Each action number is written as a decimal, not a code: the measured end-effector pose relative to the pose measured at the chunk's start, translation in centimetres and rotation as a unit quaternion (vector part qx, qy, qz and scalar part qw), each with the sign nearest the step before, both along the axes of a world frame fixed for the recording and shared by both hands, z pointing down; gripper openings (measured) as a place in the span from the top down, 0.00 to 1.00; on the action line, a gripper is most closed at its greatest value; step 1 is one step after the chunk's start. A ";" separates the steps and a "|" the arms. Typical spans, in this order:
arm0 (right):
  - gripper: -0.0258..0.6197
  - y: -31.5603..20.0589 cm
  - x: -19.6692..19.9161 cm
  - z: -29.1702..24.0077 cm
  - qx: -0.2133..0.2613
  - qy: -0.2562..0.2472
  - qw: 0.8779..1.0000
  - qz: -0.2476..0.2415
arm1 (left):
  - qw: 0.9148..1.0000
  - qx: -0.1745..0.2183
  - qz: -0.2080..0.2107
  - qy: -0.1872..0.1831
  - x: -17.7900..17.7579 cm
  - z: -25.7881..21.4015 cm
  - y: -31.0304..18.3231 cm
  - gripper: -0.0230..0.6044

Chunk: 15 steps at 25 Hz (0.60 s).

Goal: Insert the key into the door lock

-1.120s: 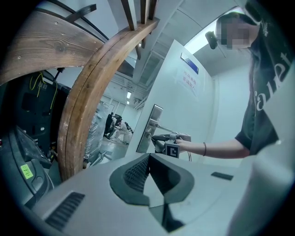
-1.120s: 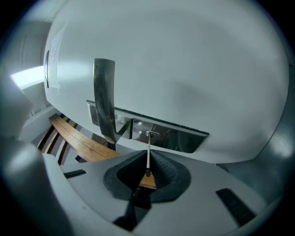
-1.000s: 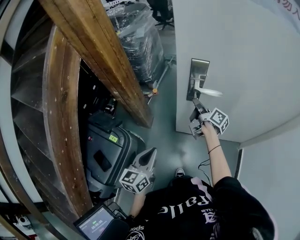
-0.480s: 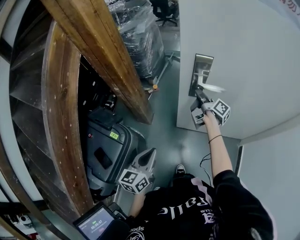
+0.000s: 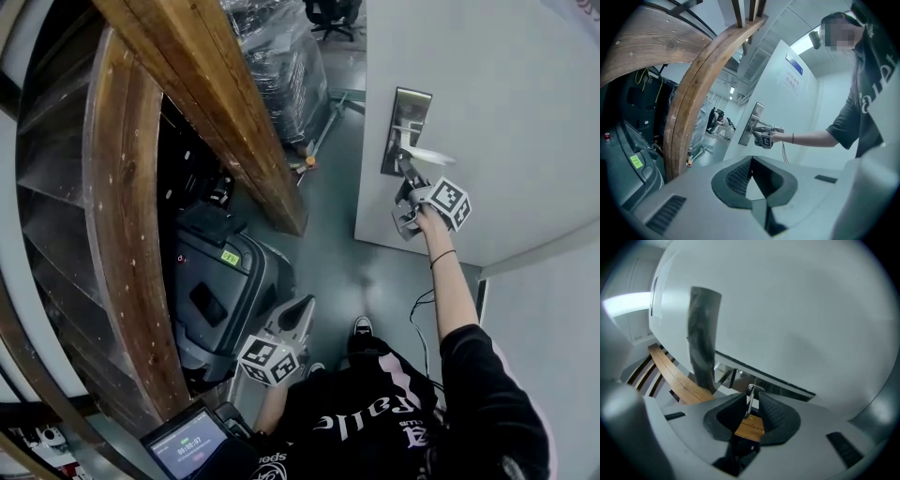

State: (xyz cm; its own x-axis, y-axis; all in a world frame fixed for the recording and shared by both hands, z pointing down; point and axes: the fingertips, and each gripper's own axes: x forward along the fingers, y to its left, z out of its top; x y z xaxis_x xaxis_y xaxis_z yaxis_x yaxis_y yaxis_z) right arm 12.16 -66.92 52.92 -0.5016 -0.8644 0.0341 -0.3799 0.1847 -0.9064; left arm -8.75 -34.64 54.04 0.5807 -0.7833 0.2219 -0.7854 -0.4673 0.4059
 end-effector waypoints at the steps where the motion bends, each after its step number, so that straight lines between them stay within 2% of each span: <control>1: 0.84 1.3 0.1 0.2 0.002 0.007 1.000 0.001 | 1.000 -0.002 0.001 0.000 -0.2 0.1 0.5 0.96; 5: 0.82 8.9 -0.1 1.1 0.014 0.035 0.999 -0.013 | 1.000 -0.004 0.008 0.000 -1.4 0.6 2.4 0.96; 9: 0.82 18.1 -1.9 0.7 0.018 0.085 0.996 -0.034 | 1.000 -0.001 0.024 0.001 -2.5 0.6 4.3 0.96; 15: 0.83 31.9 -6.1 -1.6 0.030 0.102 0.994 -0.029 | 0.997 0.020 0.073 0.002 -4.0 -0.4 9.1 0.96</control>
State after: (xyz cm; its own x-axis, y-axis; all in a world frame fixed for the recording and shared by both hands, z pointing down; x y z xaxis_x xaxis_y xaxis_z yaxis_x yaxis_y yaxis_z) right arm 6.06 -35.04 51.35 -0.5381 -0.8382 0.0889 -0.5420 0.2633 -0.7981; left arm -12.76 -25.53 53.65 0.6909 -0.6979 0.1888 -0.7053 -0.5932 0.3881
